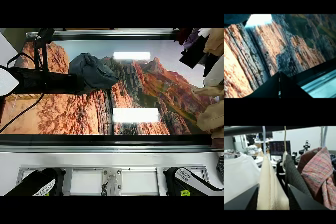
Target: Fold the clothes and pants, and hang the long-sleeved shirts on hangers.
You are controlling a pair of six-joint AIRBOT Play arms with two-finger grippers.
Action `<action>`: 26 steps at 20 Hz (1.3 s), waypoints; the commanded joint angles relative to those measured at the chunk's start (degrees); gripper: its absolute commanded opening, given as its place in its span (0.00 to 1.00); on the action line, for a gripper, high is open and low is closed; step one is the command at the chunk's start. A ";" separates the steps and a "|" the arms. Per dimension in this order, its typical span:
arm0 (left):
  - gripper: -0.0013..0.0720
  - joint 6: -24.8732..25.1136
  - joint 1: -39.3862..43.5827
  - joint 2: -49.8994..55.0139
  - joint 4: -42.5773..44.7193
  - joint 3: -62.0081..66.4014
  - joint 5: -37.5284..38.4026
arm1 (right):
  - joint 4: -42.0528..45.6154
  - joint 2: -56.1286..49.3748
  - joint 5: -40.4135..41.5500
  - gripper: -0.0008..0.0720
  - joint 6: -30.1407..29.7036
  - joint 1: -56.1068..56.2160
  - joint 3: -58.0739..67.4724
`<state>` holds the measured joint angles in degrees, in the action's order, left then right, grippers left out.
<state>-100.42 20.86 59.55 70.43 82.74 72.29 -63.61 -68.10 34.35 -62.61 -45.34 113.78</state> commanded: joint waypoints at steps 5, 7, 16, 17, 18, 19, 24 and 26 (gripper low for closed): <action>0.05 0.20 0.04 0.04 0.04 0.04 0.02 | -7.82 6.60 0.66 0.56 -9.44 12.35 0.02; 0.05 0.68 0.04 0.04 0.04 0.04 0.20 | -24.15 6.78 3.76 0.56 -24.63 18.78 0.02; 0.05 2.08 0.04 0.04 0.02 0.04 0.63 | -55.82 -0.20 39.30 0.57 -58.73 55.74 -9.14; 0.05 2.10 0.07 0.02 0.00 0.04 0.63 | -55.89 0.02 39.58 0.57 -57.81 58.99 -13.60; 0.05 2.08 0.07 0.02 0.00 0.04 0.66 | -55.87 0.37 39.54 0.57 -57.59 61.61 -17.81; 0.05 2.10 0.13 0.02 0.00 0.04 0.79 | -56.00 0.85 38.82 0.57 -57.24 64.13 -22.25; 0.05 2.54 4.42 0.04 0.57 0.04 0.37 | -56.11 1.99 32.46 0.57 -55.84 71.95 -36.30; 0.05 2.69 5.16 0.04 0.55 0.04 -0.04 | -56.04 1.97 32.26 0.57 -55.89 73.11 -37.57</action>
<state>-98.02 24.51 59.57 70.81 82.74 72.79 -119.22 -66.30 67.94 -118.54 24.60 80.58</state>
